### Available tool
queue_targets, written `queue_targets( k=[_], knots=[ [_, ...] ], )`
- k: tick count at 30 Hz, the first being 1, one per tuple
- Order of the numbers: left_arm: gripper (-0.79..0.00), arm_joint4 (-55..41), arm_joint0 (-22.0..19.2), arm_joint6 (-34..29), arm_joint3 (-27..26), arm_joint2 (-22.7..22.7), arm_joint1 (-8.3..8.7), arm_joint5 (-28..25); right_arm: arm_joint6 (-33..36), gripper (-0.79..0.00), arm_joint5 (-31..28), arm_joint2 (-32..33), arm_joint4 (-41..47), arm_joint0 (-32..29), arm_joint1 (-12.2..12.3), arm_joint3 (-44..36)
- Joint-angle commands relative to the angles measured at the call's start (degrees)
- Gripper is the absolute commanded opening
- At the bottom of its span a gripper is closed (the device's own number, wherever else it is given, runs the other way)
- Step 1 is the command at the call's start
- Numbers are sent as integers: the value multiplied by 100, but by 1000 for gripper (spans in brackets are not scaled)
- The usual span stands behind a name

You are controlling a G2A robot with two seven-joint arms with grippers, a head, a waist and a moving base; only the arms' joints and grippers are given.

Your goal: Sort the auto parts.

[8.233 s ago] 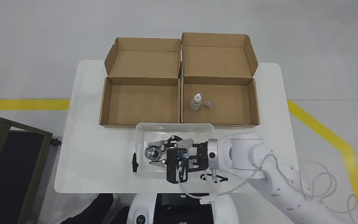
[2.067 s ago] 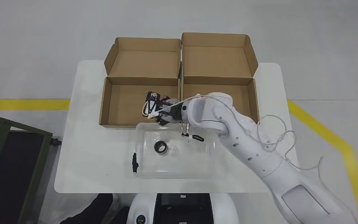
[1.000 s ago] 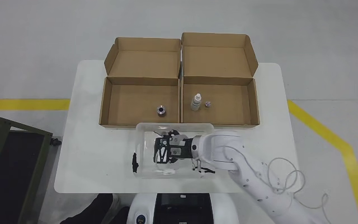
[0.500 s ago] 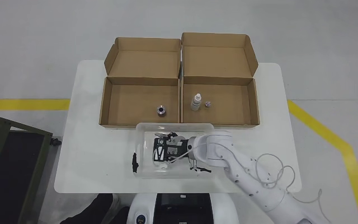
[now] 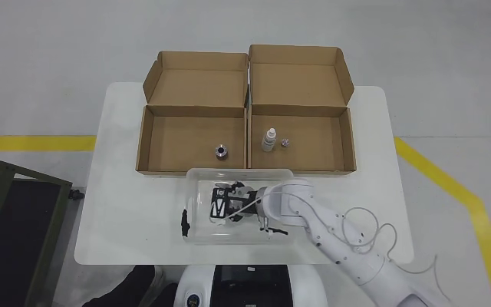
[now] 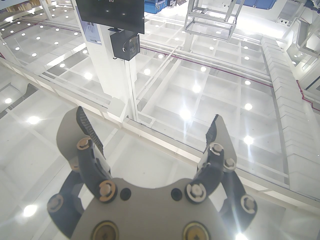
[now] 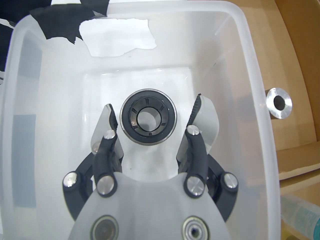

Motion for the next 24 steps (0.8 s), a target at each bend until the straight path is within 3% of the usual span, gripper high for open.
queue_targets(
  k=[1,8,15,18,21,24],
  knots=[
    [0,0,0,0,0,0,0,0,-21,-277,5,-20,-13,6,-8,33],
    [0,0,0,0,0,0,0,0,-64,-339,6,-89,-45,53,-41,172],
    [0,0,0,0,0,0,0,0,-85,-456,-31,-105,7,83,-62,241],
    [0,0,0,0,0,0,0,0,-107,-554,-88,-90,52,89,-62,243],
    [0,0,0,0,0,0,0,0,-154,-730,-149,-60,120,71,-57,194],
    [0,0,0,0,0,0,0,0,-192,-785,-204,-17,198,58,-49,148]
  ],
)
